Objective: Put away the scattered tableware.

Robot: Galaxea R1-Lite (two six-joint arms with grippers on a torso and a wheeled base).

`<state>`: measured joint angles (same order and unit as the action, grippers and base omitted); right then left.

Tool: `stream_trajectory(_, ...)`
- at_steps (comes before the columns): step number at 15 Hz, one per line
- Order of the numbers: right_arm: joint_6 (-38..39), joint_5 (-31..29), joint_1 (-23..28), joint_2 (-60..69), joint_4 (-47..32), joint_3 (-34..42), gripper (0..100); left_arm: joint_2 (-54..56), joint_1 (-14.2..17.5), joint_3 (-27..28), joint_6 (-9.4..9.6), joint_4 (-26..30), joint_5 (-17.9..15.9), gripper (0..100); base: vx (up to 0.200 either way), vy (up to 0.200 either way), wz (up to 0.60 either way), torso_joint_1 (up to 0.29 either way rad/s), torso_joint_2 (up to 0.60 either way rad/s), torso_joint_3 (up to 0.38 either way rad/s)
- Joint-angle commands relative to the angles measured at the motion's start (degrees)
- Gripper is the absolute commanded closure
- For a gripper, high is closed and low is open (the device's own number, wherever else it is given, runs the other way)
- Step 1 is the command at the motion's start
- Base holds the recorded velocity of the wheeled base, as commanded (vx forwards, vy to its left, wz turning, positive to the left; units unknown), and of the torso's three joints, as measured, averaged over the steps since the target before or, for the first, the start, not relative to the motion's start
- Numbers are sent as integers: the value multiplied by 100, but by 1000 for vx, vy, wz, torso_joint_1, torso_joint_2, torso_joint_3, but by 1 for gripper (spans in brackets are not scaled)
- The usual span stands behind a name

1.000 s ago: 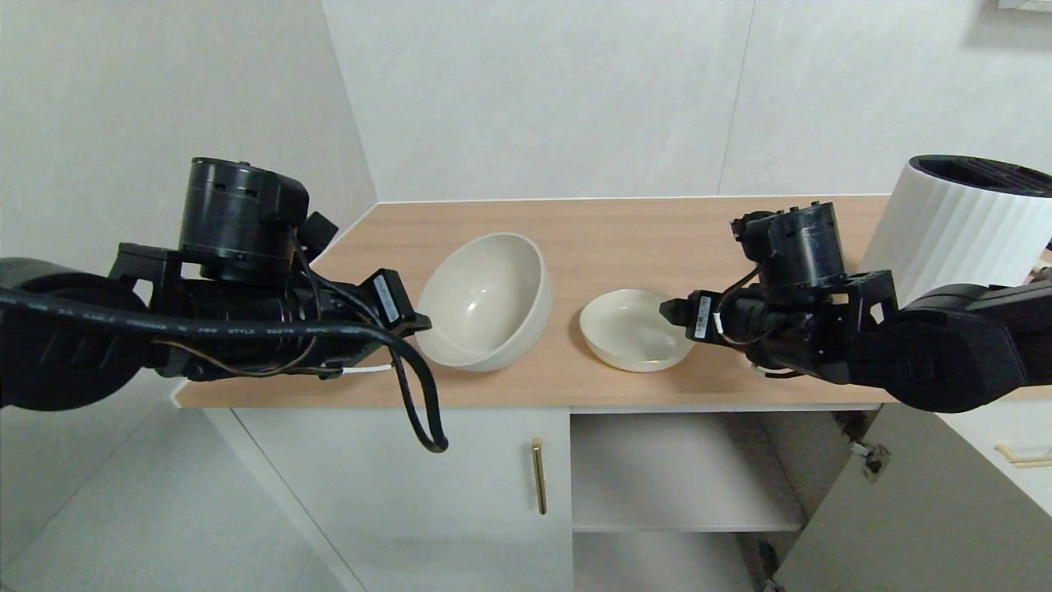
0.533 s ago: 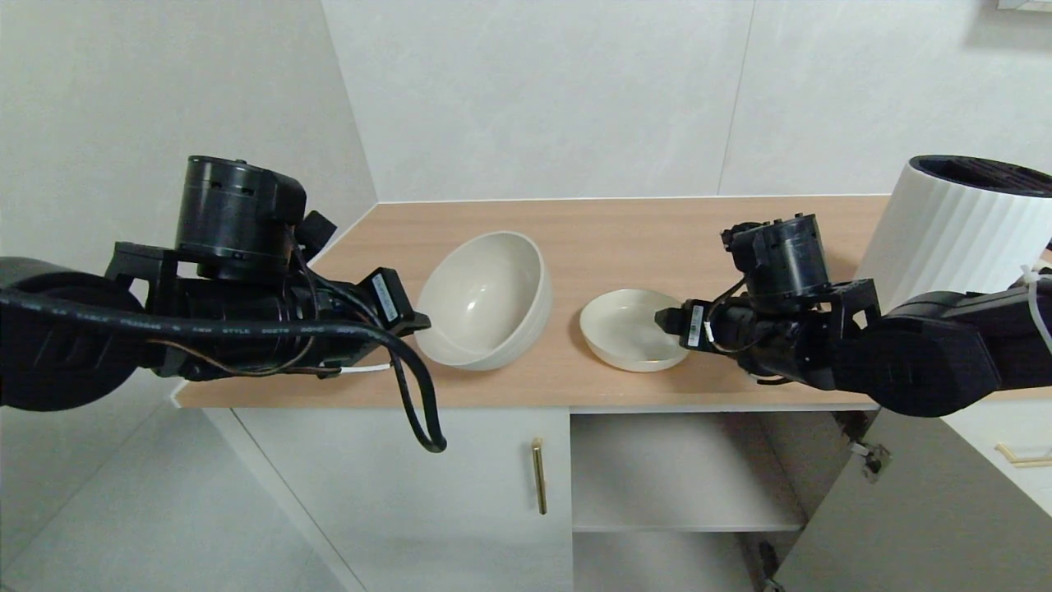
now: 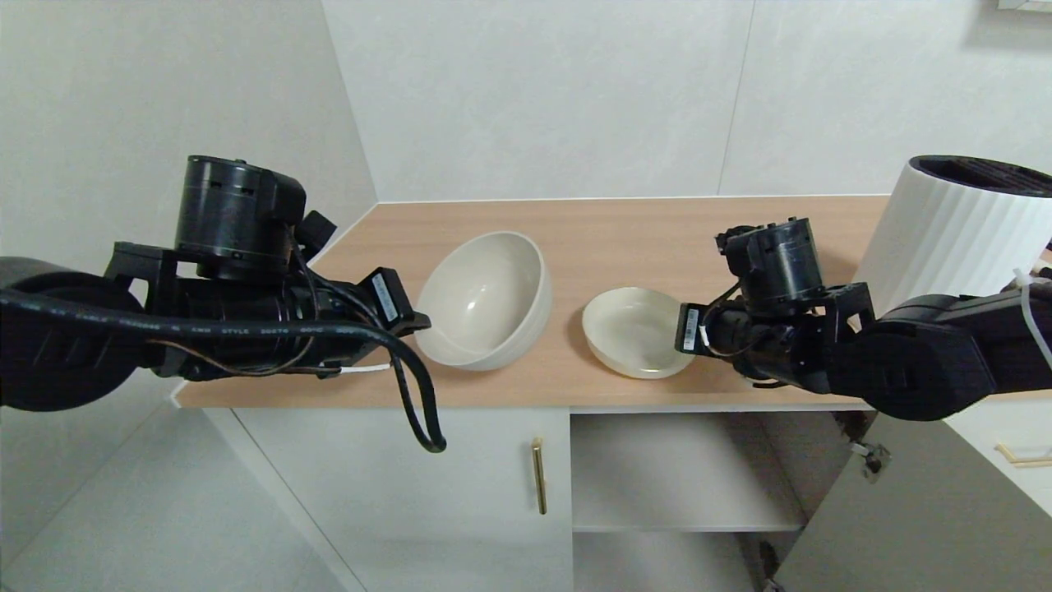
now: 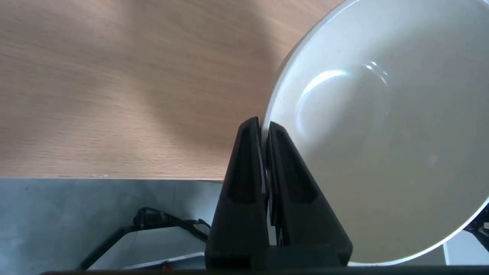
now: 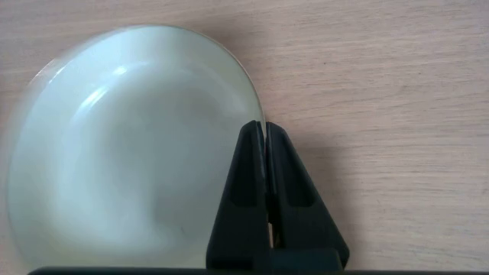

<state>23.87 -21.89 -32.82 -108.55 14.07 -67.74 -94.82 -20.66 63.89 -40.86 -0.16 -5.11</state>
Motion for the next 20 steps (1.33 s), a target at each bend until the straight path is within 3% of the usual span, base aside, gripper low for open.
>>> stream_trajectory(1, 4, 1, -5, 18, -9, -2, 100, 7, 1, 1, -1, -2, 1, 100, 0, 0, 0, 0, 0, 0)
stream_trajectory(7, 4, 71, 3, 510, -88, 139, 100, 201, 1, -149, 8, 16, -104, 100, 0, 0, 0, 0, 0, 0)
stream_trajectory(11, 4, 1056, 91, 1758, -625, 807, 100, 614, 1, -465, 35, 7, -307, 100, 0, 0, 0, 0, 0, 0)
stream_trajectory(13, 12, 1504, 144, 2373, -1477, 807, 100, 956, 1, -747, 193, -11, -298, 100, 0, 0, 0, 0, 0, 0)
stream_trajectory(15, 48, 1741, 144, 2813, -2136, 842, 100, 1176, 1, -949, 544, -28, -298, 100, 0, 0, 0, 0, 0, 0)
stream_trajectory(20, 39, 1829, 162, 3103, -2224, 1211, 100, 1194, 1, -966, 579, -19, -307, 100, 0, 0, 0, 0, 0, 0)
